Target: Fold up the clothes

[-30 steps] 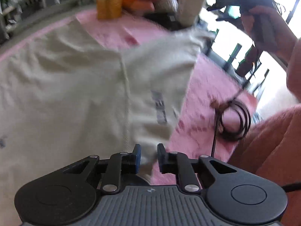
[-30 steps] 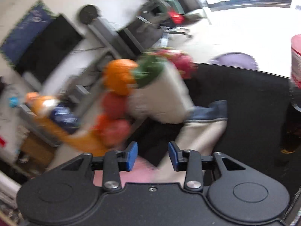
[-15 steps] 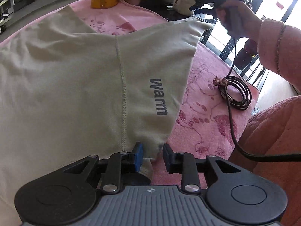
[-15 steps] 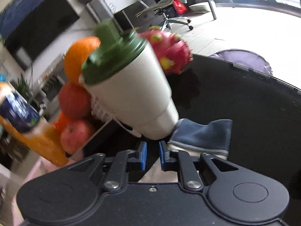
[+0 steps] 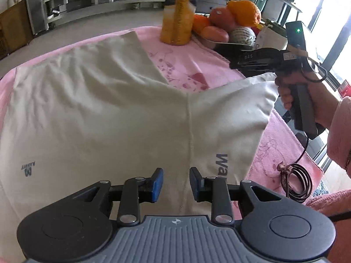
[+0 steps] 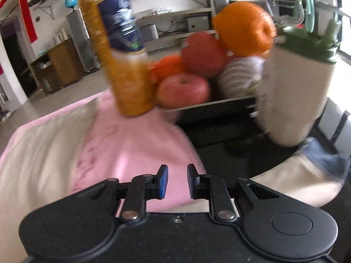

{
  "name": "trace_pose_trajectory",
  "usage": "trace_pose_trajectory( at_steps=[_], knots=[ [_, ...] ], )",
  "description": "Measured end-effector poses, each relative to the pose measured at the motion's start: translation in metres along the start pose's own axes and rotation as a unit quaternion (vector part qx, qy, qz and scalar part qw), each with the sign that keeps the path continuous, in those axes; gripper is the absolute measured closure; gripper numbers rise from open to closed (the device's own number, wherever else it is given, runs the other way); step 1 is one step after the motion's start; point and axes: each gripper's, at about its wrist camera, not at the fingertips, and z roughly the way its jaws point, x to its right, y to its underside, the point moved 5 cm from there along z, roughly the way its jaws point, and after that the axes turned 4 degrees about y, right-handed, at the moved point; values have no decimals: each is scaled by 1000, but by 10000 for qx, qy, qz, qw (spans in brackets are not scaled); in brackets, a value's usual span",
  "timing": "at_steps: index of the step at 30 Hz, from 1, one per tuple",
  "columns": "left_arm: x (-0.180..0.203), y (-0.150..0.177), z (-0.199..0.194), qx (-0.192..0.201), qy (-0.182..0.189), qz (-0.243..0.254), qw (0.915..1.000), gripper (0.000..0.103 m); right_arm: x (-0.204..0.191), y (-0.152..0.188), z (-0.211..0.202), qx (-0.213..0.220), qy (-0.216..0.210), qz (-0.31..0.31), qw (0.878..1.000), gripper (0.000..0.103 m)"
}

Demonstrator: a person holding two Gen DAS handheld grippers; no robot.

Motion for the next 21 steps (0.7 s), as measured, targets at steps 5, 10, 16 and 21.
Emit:
trace_pose_trajectory(
  at_steps=[5,10,16,21],
  knots=[
    [-2,2,4,-45,-42,-95,9999,74,-16,22,14,103,-32,179,9998,72],
    [-11,3,7,-81,-163,-254,9995,74,-38,26,27,539,337,-329,9974,4],
    [-18,-2,8,-19,-304,-308,9991,74,-49,30,34,444,563,-747,9946,0],
    [-23,-4,13,-49,-322,-369,9988,74,-48,30,34,440,568,-770,9944,0]
  ],
)
